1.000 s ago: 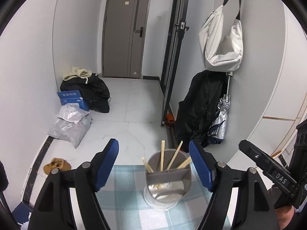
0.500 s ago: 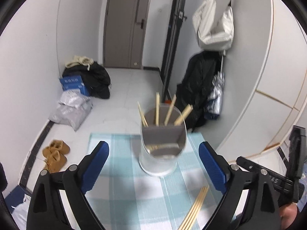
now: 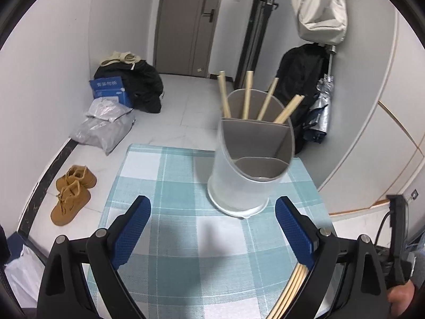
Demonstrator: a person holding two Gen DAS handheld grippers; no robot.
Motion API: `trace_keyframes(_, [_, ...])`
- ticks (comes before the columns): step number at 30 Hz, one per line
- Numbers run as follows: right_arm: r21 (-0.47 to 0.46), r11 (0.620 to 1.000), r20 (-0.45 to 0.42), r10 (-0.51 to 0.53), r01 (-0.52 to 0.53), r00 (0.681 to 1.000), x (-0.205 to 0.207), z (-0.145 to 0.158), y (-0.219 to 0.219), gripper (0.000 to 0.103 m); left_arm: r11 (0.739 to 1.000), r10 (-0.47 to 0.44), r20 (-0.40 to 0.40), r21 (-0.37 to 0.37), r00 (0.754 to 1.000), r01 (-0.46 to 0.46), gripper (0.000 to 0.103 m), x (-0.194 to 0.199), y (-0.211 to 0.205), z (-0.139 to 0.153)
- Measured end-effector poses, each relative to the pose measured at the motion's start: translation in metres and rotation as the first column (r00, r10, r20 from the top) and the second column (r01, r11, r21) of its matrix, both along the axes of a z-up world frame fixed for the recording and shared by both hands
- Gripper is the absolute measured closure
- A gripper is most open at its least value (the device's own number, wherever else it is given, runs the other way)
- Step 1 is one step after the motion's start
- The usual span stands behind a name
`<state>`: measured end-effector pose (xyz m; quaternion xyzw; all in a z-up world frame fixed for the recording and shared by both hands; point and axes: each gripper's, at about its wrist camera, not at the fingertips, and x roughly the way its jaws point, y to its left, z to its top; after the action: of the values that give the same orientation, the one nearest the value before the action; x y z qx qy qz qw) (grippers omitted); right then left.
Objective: Organize utensils
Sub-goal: 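Move both open tools down to the remaining chopsticks on the cloth, then close the right tool on a chopstick and lift it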
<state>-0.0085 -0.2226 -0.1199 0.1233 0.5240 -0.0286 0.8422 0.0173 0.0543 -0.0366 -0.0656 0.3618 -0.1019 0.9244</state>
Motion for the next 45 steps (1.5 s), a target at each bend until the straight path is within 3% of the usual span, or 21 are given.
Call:
trace_keyframes(5, [-0.056, 0.996, -0.052, 0.068, -0.071, 0.996, 0.016, -0.011, 0.013, 0.062, 1.0, -0.001, -0.019, -0.014, 1.0, 0.001, 0.011, 0.003, 0.003, -0.007])
trace_keyframes(9, [-0.144, 0.981, -0.081, 0.117, -0.128, 0.99, 0.021, -0.013, 0.028, 0.067, 1.0, 0.0, -0.016, 0.001, 1.0, 0.0, 0.011, 0.001, 0.005, -0.009])
trace_keyframes(12, [-0.145, 0.978, -0.091, 0.14, -0.152, 0.986, 0.021, -0.013, 0.032, 0.079, 1.0, -0.002, -0.014, -0.011, 1.0, 0.002, 0.011, -0.001, 0.008, -0.009])
trace_keyframes(23, [-0.174, 0.968, -0.145, 0.158, -0.183, 0.977, 0.024, -0.016, 0.033, 0.083, 0.999, 0.02, -0.047, -0.035, 0.999, -0.021, 0.011, 0.005, 0.016, -0.011])
trace_keyframes(32, [-0.14, 0.978, -0.124, 0.138, -0.155, 0.983, 0.027, -0.013, 0.038, 0.083, 0.997, 0.04, -0.074, -0.067, 0.996, -0.045, 0.011, 0.008, 0.024, -0.013])
trace_keyframes(40, [-0.131, 0.971, -0.119, 0.183, -0.198, 0.976, 0.024, -0.011, 0.06, 0.084, 0.994, 0.049, -0.095, -0.095, 0.994, -0.058, 0.011, 0.009, 0.027, -0.014])
trace_keyframes(45, [-0.119, 0.963, -0.105, 0.232, -0.243, 0.967, 0.032, -0.011, 0.075, 0.097, 0.992, 0.055, -0.102, -0.105, 0.993, -0.066, 0.011, 0.01, 0.031, -0.015])
